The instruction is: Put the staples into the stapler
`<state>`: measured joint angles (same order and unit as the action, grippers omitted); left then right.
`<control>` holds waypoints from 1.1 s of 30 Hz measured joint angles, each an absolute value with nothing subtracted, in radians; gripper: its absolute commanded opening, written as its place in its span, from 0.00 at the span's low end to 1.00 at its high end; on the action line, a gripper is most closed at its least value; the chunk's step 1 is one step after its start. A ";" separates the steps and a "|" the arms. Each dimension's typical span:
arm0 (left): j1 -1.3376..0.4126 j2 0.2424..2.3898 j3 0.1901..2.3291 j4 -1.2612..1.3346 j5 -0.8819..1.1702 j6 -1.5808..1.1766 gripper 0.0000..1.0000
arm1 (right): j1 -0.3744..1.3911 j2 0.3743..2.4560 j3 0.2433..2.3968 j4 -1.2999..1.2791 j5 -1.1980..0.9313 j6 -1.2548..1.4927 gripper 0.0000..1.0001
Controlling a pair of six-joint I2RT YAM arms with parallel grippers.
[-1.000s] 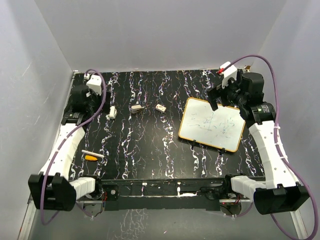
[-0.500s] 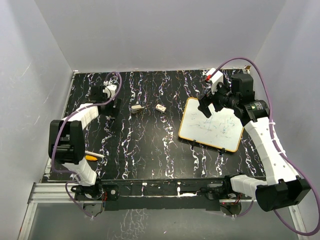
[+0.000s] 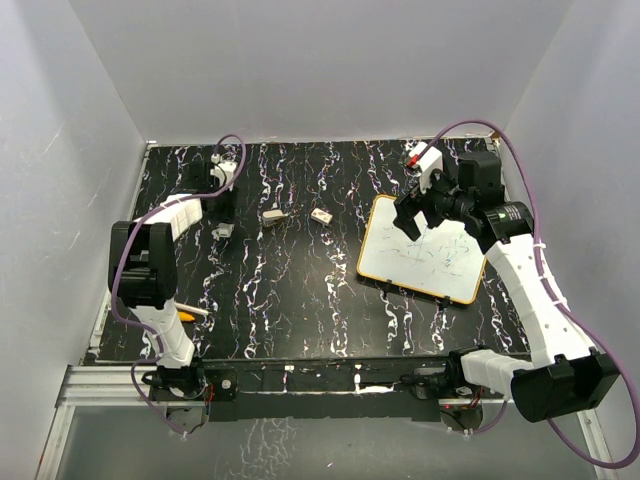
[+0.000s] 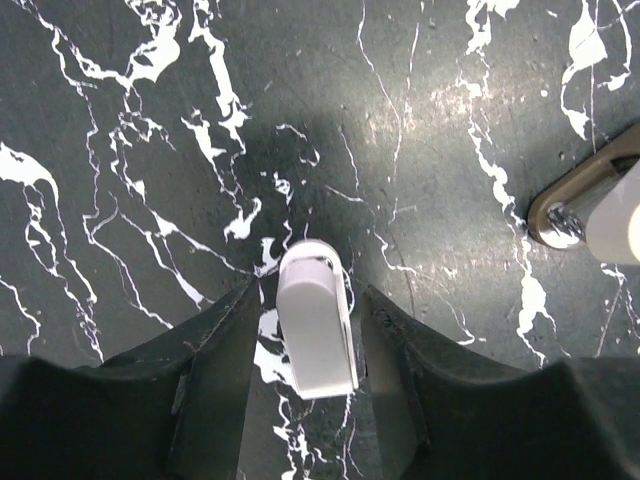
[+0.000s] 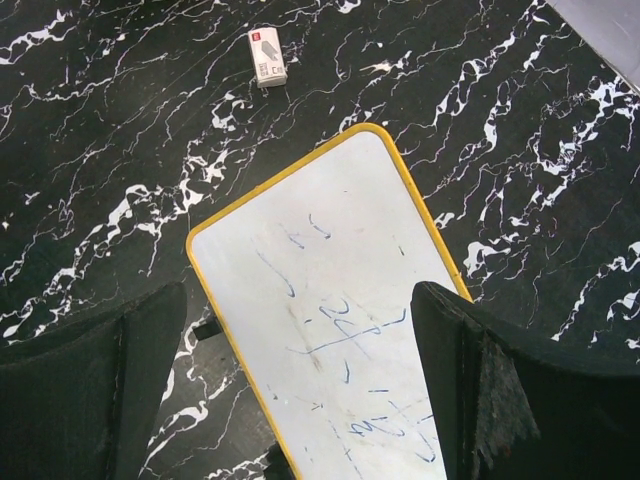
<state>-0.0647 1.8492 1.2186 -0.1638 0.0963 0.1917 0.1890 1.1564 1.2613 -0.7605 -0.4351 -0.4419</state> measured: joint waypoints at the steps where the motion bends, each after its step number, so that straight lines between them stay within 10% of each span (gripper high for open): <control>1: -0.065 1.858 1.229 -0.165 0.096 0.192 0.36 | 0.189 1.158 1.259 -0.761 -0.437 -0.442 0.98; 12: -0.065 1.878 1.248 -0.177 0.095 0.205 0.30 | 0.192 1.160 1.246 -0.759 -0.440 -0.440 0.98; 20: -0.065 1.878 1.248 -0.190 0.105 0.240 0.00 | 0.233 1.183 1.245 -0.745 -0.437 -0.448 0.98; 33: -0.065 1.604 1.249 -0.579 0.565 0.656 0.00 | 0.495 1.420 1.183 -0.462 -0.682 -0.459 0.94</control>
<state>-0.0654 1.6043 1.2491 -0.5789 0.5648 0.6559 0.4946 1.4197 1.1828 -0.4622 -0.6819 -0.4591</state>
